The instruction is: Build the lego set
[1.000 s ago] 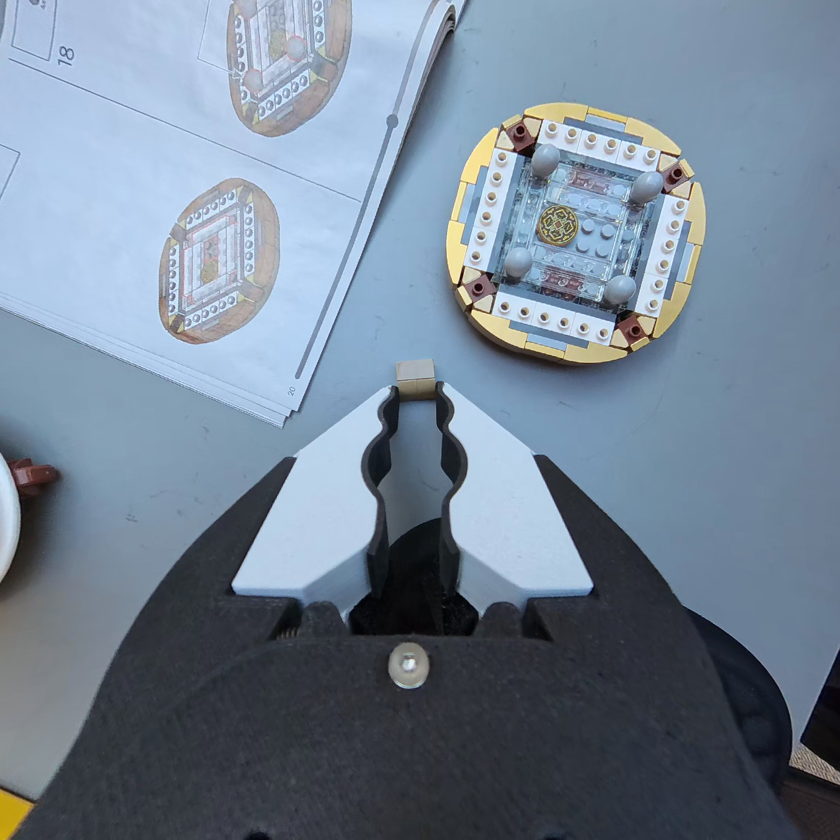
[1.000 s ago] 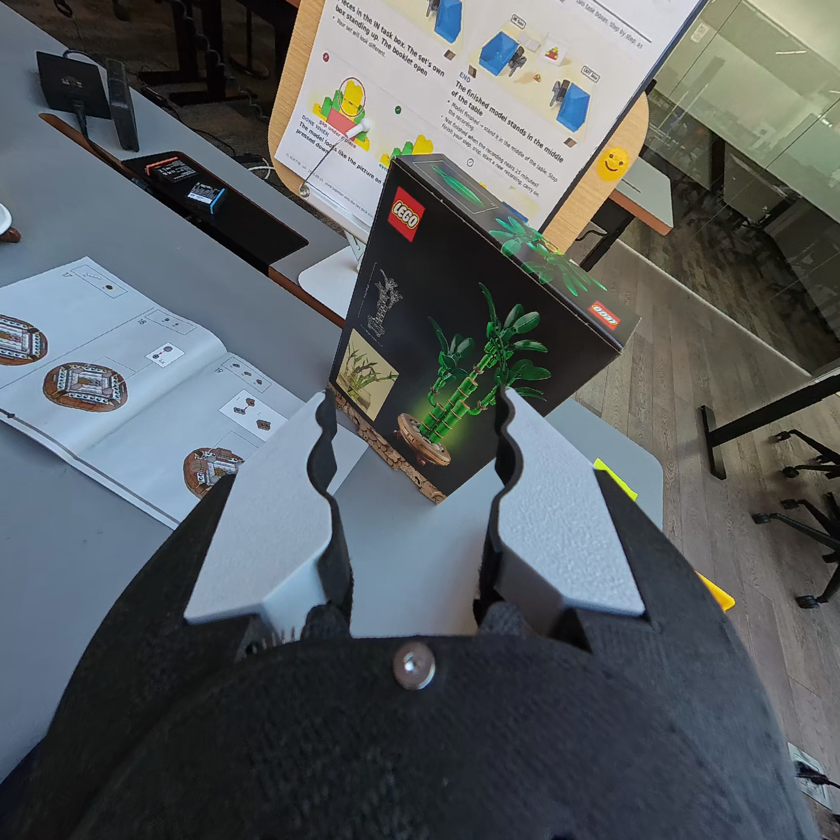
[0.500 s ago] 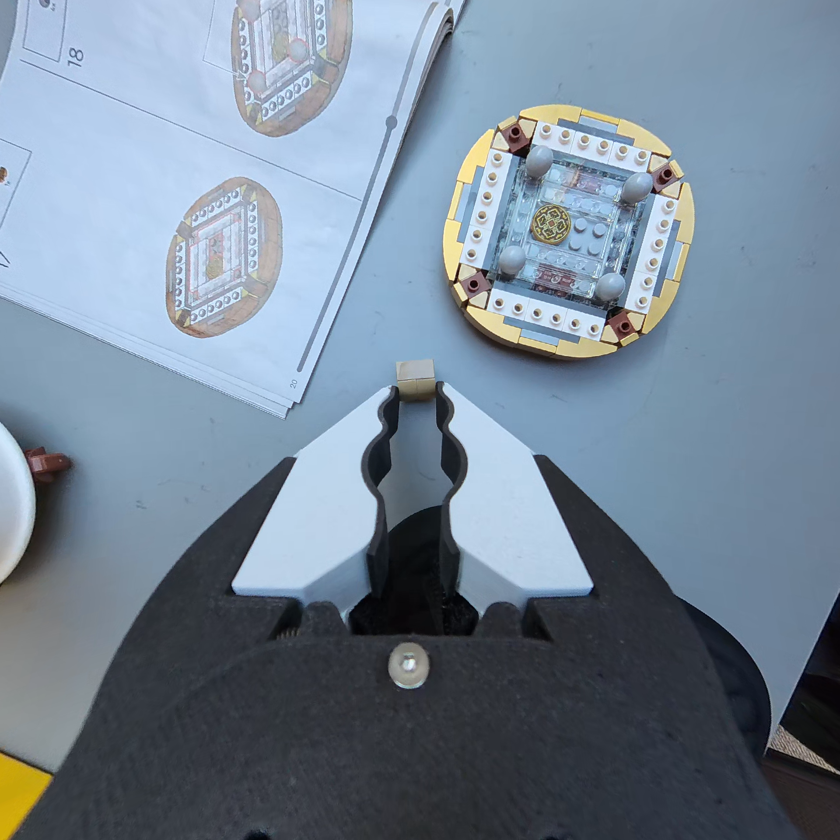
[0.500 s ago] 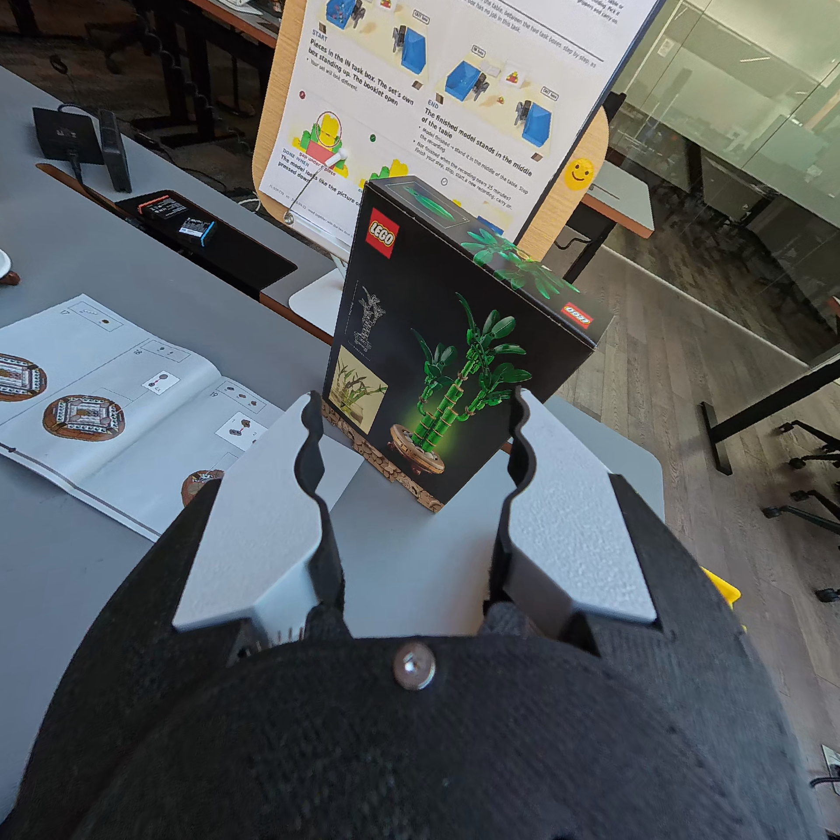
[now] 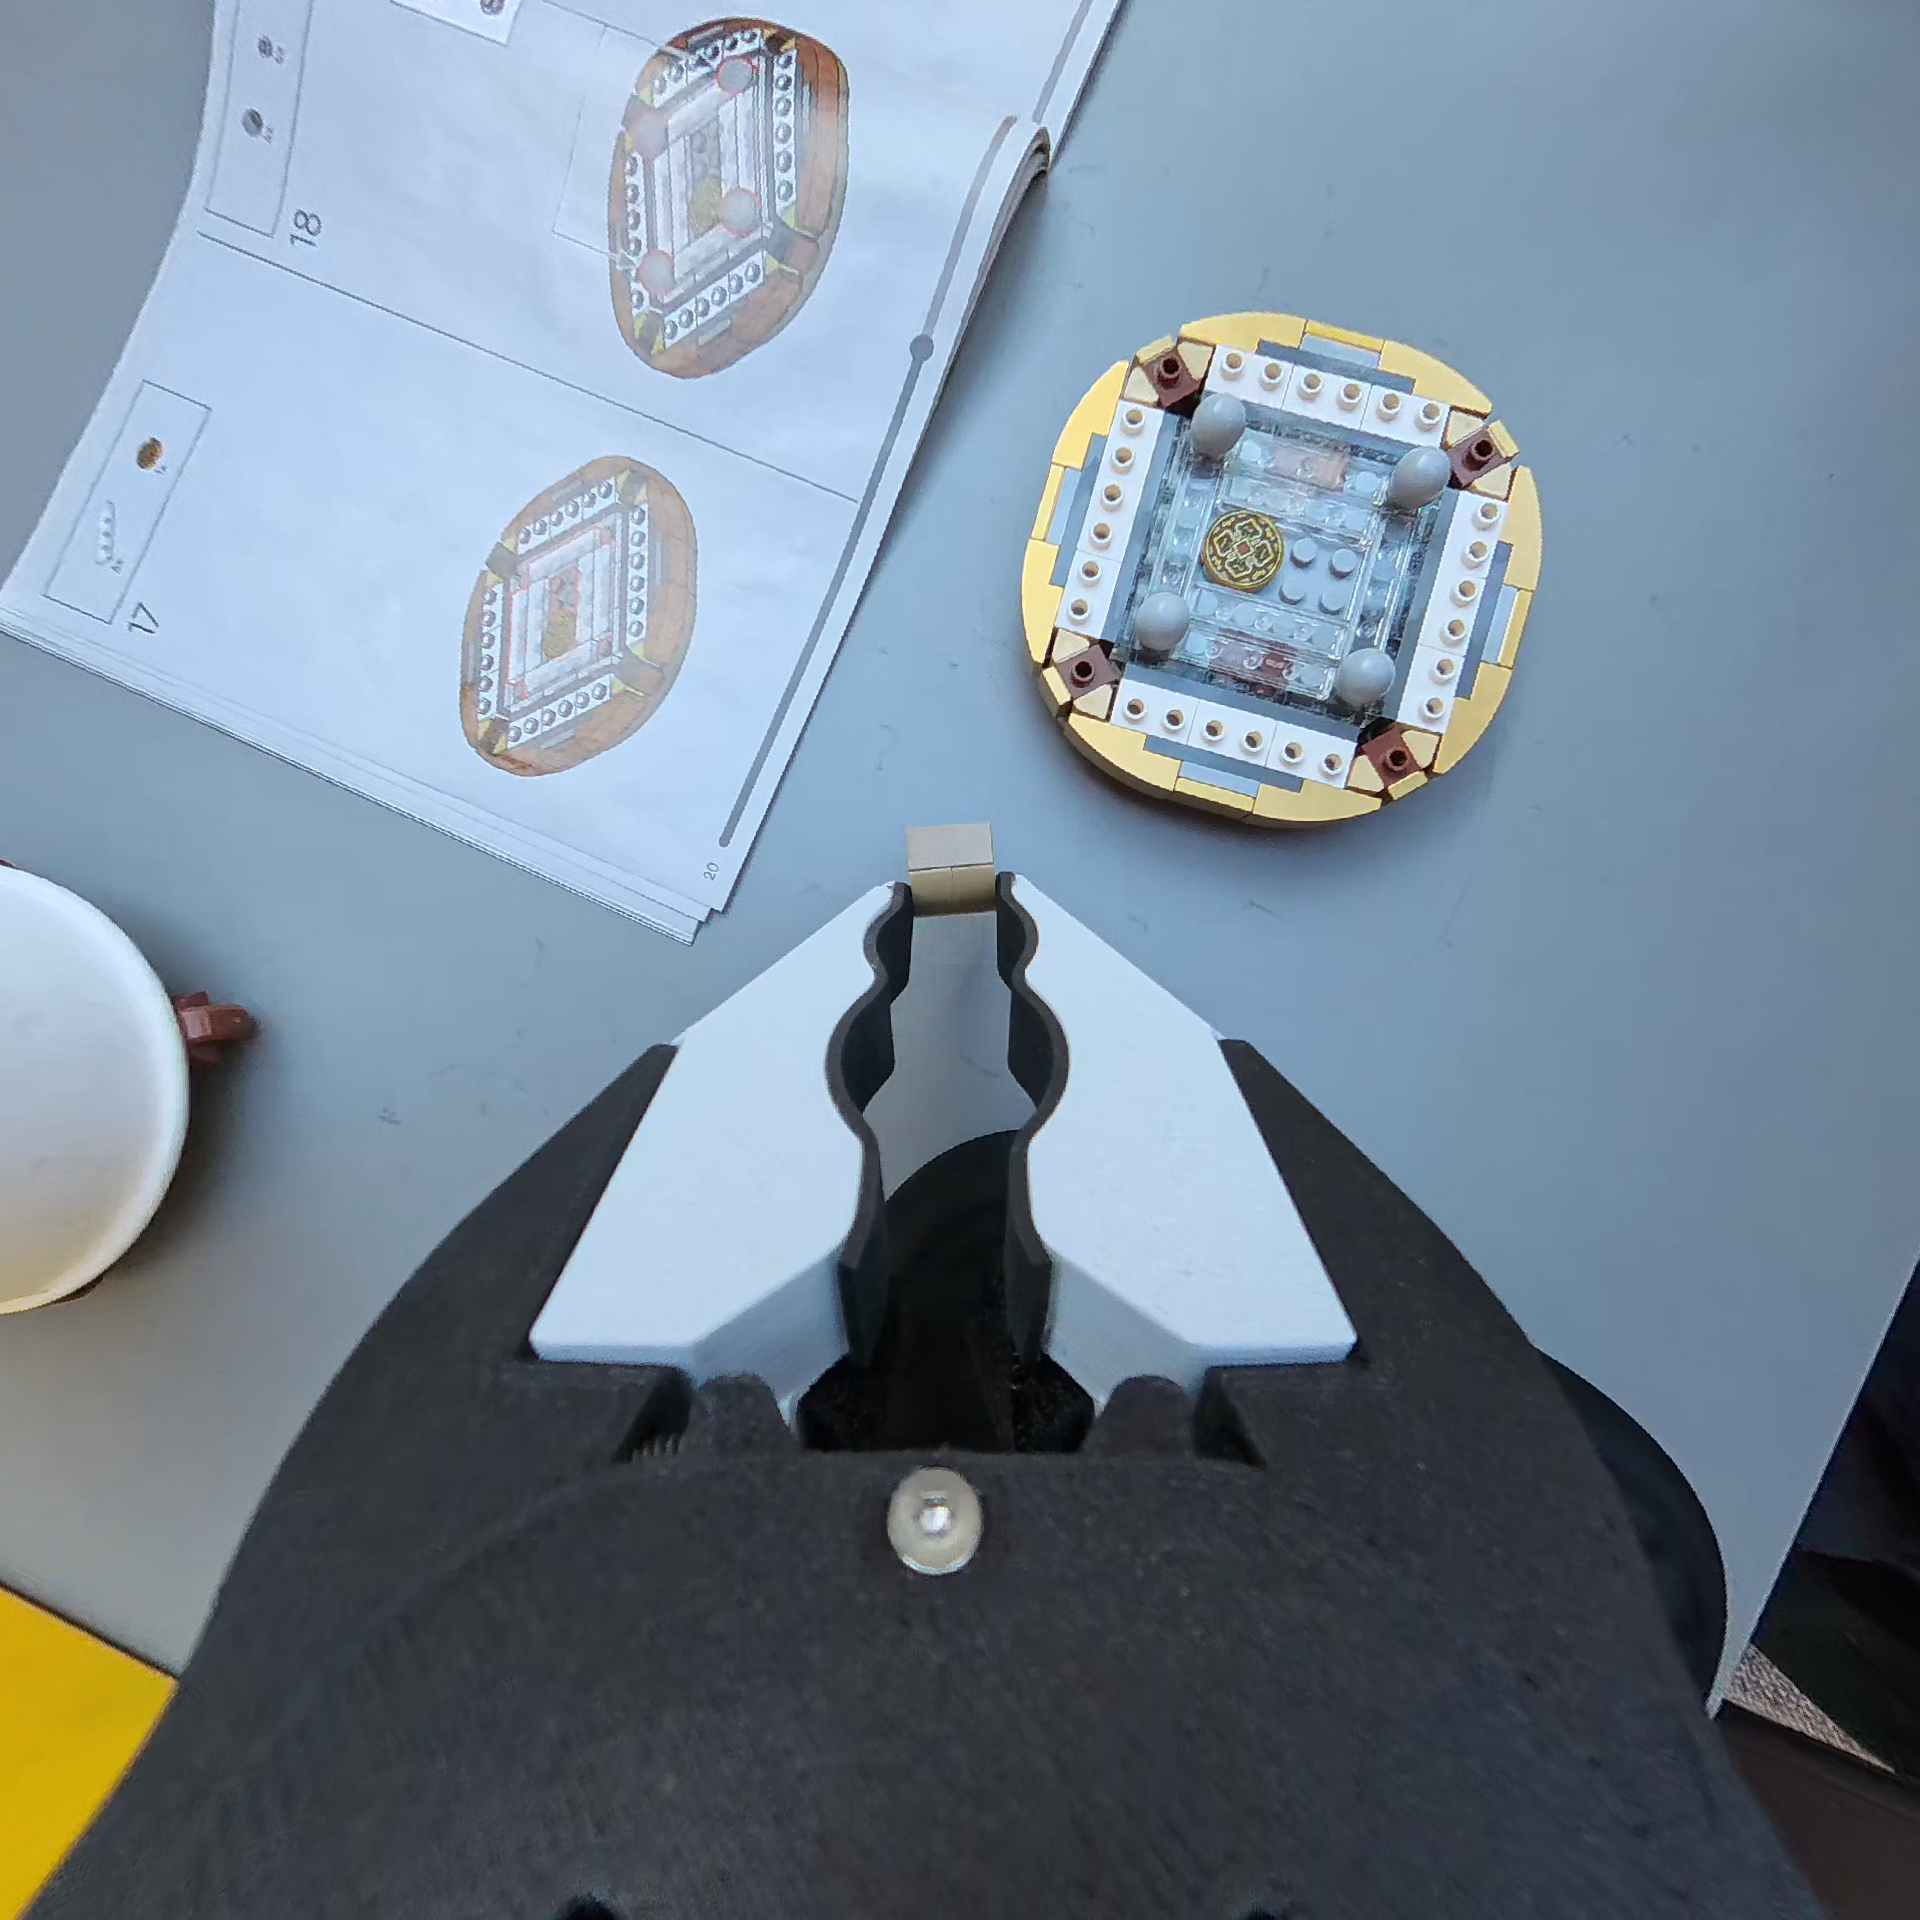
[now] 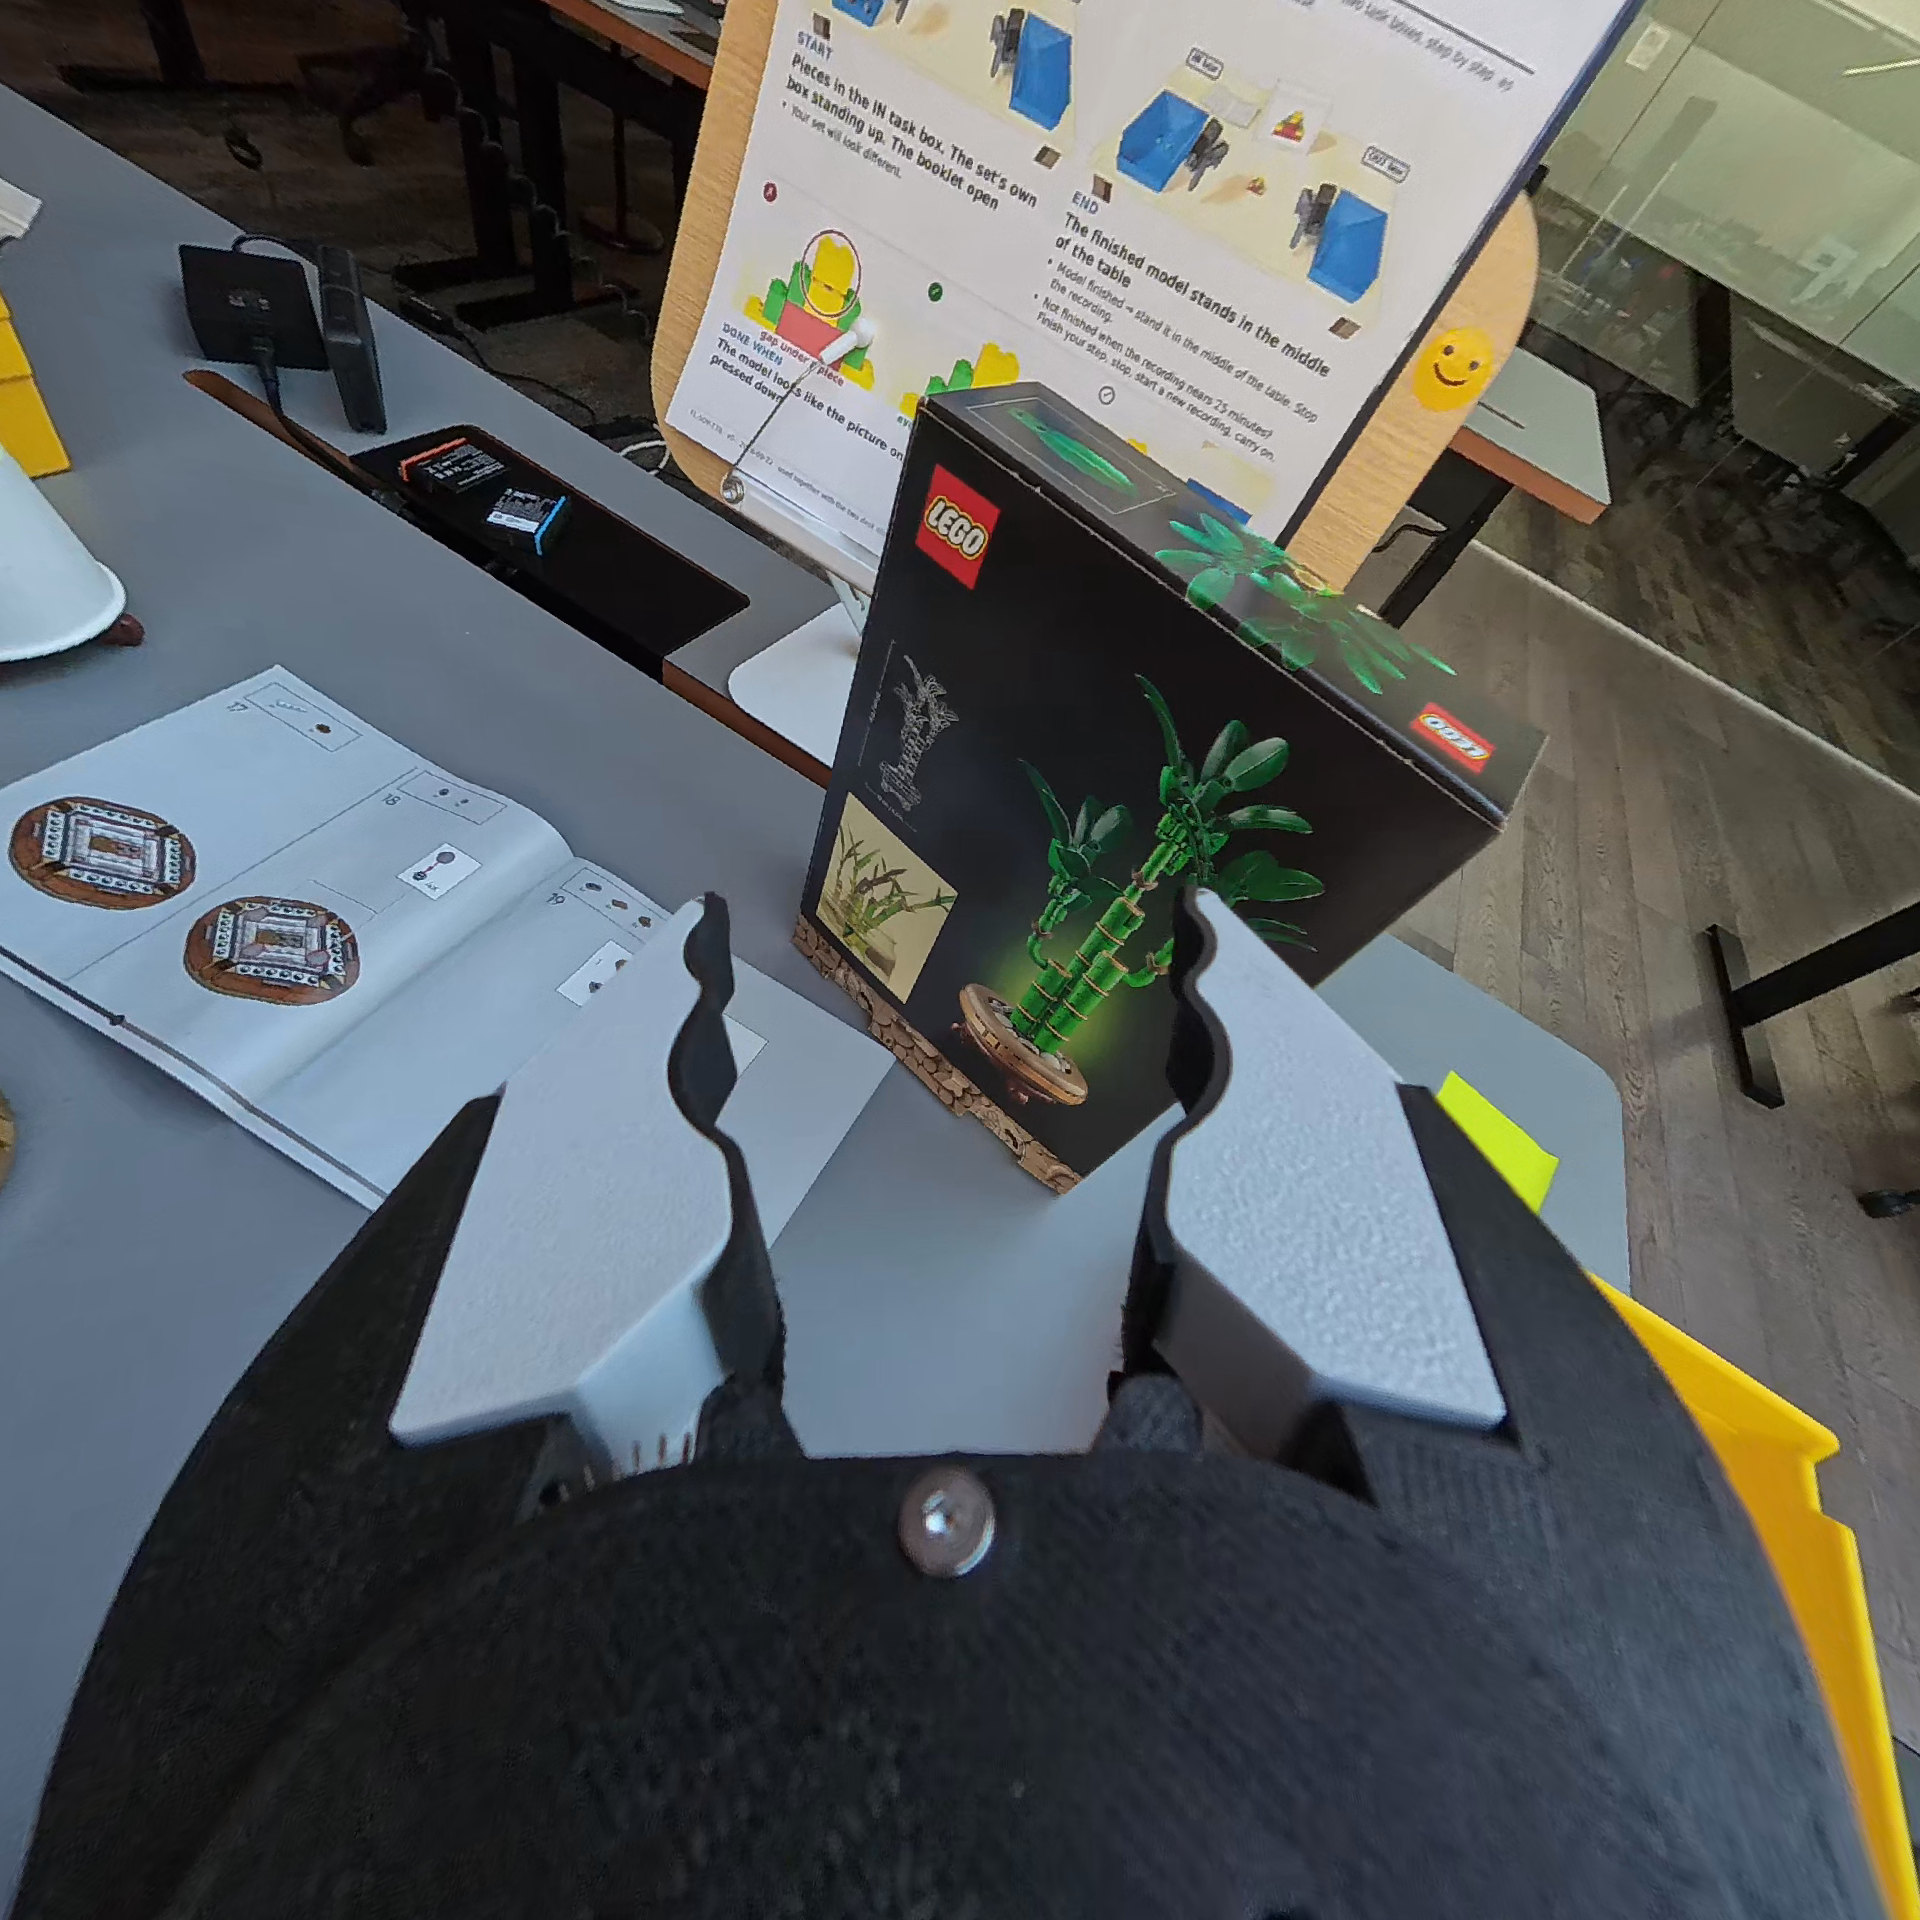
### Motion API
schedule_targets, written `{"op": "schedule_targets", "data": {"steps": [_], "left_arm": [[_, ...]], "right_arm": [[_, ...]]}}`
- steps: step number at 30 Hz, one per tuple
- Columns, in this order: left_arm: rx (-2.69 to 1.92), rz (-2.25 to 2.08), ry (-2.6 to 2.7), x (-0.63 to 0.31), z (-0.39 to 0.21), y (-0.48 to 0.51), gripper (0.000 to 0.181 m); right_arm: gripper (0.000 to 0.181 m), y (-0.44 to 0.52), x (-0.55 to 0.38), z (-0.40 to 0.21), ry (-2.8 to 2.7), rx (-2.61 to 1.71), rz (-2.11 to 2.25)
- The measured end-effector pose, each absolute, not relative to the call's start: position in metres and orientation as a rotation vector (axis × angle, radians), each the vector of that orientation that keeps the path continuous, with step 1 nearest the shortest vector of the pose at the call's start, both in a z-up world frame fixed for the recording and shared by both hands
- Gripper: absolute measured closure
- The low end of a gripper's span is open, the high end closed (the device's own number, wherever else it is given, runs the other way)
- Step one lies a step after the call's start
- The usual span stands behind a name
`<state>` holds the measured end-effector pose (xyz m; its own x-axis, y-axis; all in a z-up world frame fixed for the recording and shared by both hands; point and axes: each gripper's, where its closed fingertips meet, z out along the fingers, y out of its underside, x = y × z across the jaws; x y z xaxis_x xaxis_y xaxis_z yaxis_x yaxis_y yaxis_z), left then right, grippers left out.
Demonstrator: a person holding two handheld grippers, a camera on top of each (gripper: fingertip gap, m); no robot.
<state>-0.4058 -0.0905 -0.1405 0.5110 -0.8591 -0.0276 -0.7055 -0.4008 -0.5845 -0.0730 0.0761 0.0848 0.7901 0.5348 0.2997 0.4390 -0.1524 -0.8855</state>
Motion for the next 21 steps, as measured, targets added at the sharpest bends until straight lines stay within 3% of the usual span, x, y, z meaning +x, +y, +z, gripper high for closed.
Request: {"op": "schedule_targets", "data": {"steps": [9,17,21], "left_arm": [[-2.113,-0.438,1.223,-0.398,-0.12,-0.102,0.167],[-2.042,-0.641,1.07,-0.385,-0.104,-0.105,0.167],[-2.013,-0.618,1.066,-0.393,-0.097,-0.112,0.167]], "right_arm": [[0.095,0.074,-0.11,0.078,-0.864,-1.762,0.106],[0.088,0.044,-0.181,0.072,-1.11,-1.631,0.361],[0.073,0.007,-0.218,0.068,-1.299,-1.523,0.534]]}}
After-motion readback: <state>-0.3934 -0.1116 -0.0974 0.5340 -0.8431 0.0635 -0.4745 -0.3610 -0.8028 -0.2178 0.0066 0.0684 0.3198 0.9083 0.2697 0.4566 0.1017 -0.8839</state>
